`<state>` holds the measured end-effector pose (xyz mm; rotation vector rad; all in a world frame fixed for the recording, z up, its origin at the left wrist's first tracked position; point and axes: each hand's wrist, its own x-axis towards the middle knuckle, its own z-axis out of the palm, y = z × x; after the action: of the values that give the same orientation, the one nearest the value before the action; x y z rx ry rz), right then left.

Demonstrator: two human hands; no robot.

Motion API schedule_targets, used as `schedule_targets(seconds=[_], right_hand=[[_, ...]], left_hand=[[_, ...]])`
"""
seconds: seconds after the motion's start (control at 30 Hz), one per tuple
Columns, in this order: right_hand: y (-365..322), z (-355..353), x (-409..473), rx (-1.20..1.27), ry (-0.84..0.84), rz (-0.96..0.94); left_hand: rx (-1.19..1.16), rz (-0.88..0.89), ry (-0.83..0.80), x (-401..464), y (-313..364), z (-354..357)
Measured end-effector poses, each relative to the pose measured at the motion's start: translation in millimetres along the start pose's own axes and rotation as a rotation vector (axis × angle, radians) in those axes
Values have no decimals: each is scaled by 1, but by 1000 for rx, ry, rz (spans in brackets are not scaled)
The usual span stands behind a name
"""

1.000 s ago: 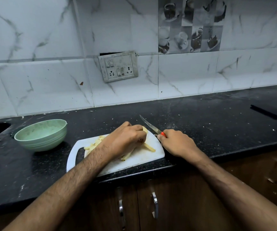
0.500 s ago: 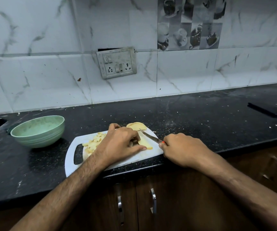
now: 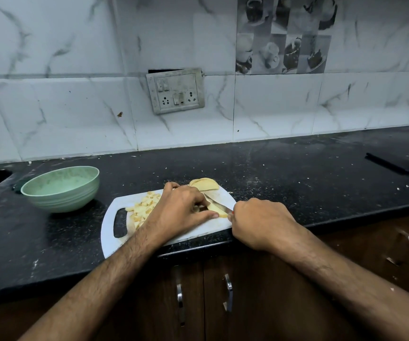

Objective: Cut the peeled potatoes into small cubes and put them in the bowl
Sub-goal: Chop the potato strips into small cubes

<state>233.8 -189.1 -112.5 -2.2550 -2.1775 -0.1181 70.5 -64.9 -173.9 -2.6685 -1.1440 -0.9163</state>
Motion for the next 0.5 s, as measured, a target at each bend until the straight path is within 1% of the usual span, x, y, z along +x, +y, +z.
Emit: schedule_targets(seconds=[0.13, 0.37, 0.5], right_hand=[[-2, -1, -1, -31, -6, -15], [-10, -4, 15, -32, -90, -6], [-10, 6, 15, -11, -85, -16]], left_hand=[[-4, 8, 1, -1, 0, 0], [23, 36, -3, 0, 2, 0], [111, 48, -18, 0, 4, -2]])
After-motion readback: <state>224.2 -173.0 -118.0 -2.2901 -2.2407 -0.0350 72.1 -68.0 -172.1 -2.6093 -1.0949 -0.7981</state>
